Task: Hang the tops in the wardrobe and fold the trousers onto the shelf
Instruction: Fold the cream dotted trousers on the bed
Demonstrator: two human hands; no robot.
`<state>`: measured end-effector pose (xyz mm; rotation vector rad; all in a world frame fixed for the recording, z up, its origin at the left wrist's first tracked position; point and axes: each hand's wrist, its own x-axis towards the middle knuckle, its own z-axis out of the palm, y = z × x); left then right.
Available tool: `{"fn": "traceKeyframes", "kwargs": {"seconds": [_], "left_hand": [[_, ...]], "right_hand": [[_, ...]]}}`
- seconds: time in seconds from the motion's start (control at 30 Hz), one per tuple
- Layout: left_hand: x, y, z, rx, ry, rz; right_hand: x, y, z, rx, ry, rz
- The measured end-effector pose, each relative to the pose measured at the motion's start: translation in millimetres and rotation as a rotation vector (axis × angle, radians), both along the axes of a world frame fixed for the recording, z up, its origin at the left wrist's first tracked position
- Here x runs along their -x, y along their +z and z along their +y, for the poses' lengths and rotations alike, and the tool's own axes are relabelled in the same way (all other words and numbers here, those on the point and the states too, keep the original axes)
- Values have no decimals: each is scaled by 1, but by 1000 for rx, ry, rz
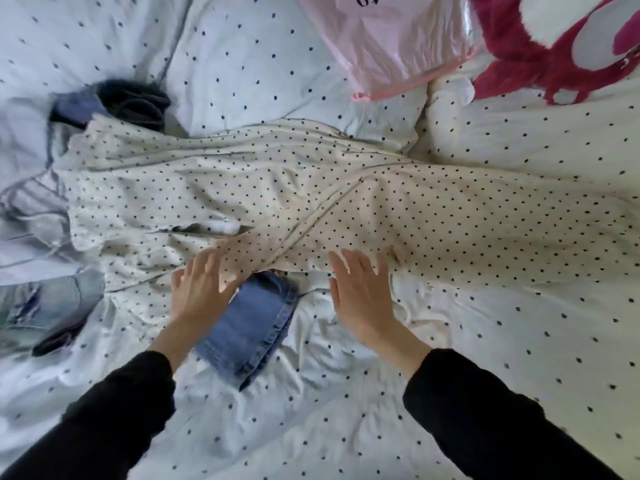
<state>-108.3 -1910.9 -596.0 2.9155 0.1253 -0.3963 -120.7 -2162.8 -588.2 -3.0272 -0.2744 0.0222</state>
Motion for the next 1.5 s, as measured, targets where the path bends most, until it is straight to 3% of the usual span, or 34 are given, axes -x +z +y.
{"fn": "traceKeyframes", "kwargs": {"seconds": [0.07, 0.23, 0.37, 0.47, 0.6, 0.8, 1.0, 1.13, 1.23, 1.5], "left_hand": [[21, -5, 31, 8, -126, -39], [59, -19, 74, 100, -211, -63], [61, -27, 93, 112, -291, -94], [65, -34, 107, 101, -406, -50], [76, -36, 118, 91, -487, -44], [70, -29, 120, 212, -386, -197], [64, -12, 139, 373, -283, -210], [60, -7, 157, 393, -422, -53], [66, -10, 152, 356, -321, 101], [79, -22, 119, 198, -166, -81]], "right_hand": [[1, -1, 48, -11, -25, 6], [1, -3, 145, -87, -92, 149], [-12, -10, 171, -295, -507, 264], [-16, -11, 176, -418, -671, 268], [-9, -9, 180, -197, -448, 287], [10, -15, 180, 75, -32, 73], [2, -11, 180, 111, 92, 126], [-10, -10, 184, 35, 178, 160], [-9, -11, 184, 42, 234, 183], [-6, -20, 181, 79, 255, 62]]}}
